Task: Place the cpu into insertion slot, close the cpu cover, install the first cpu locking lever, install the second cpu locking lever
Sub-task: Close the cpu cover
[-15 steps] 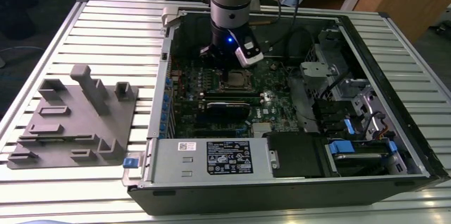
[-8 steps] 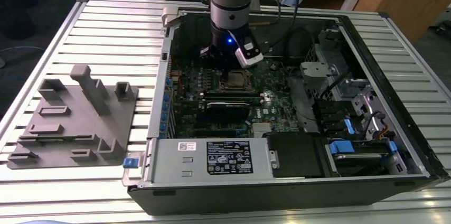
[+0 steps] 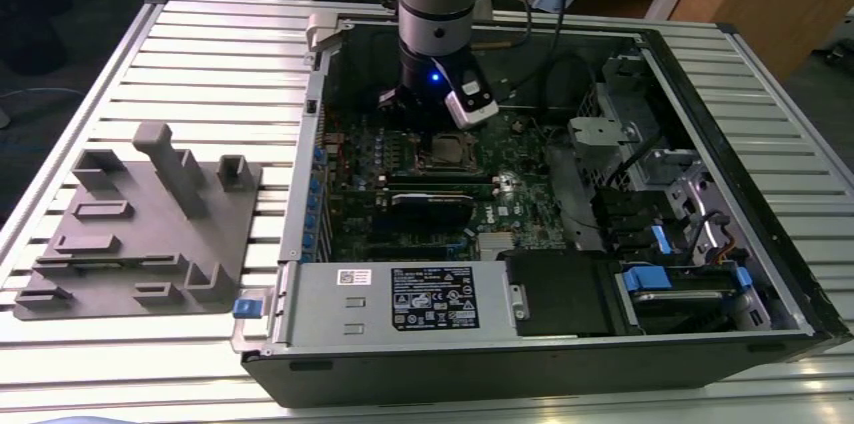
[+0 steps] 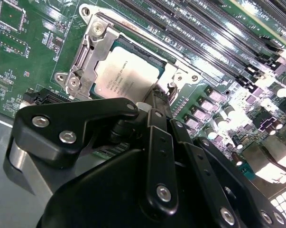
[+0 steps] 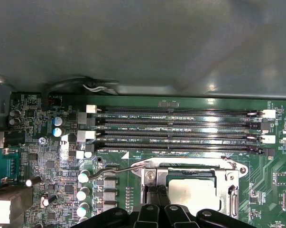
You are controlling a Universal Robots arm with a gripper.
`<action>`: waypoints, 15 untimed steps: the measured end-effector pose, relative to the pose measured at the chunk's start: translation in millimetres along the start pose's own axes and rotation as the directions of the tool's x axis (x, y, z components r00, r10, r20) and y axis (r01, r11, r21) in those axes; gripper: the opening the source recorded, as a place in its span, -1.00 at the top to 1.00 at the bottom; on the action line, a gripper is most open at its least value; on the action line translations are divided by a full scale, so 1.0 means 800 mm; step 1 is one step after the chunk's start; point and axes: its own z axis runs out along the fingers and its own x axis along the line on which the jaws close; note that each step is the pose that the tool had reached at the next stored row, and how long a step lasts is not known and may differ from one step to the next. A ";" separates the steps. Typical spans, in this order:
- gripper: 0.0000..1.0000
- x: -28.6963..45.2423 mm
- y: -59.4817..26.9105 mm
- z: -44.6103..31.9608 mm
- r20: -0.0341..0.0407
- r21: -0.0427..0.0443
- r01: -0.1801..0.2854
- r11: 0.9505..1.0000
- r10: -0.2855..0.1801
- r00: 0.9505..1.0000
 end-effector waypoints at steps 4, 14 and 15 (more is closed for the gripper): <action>0.79 -0.0002 0.000 -0.0017 0.001 -0.001 0.000 1.000 0.000 1.000; 0.79 -0.0004 0.000 -0.0113 0.000 0.000 0.000 1.000 0.000 1.000; 0.79 -0.0004 0.000 -0.0128 0.000 0.000 0.000 1.000 0.000 1.000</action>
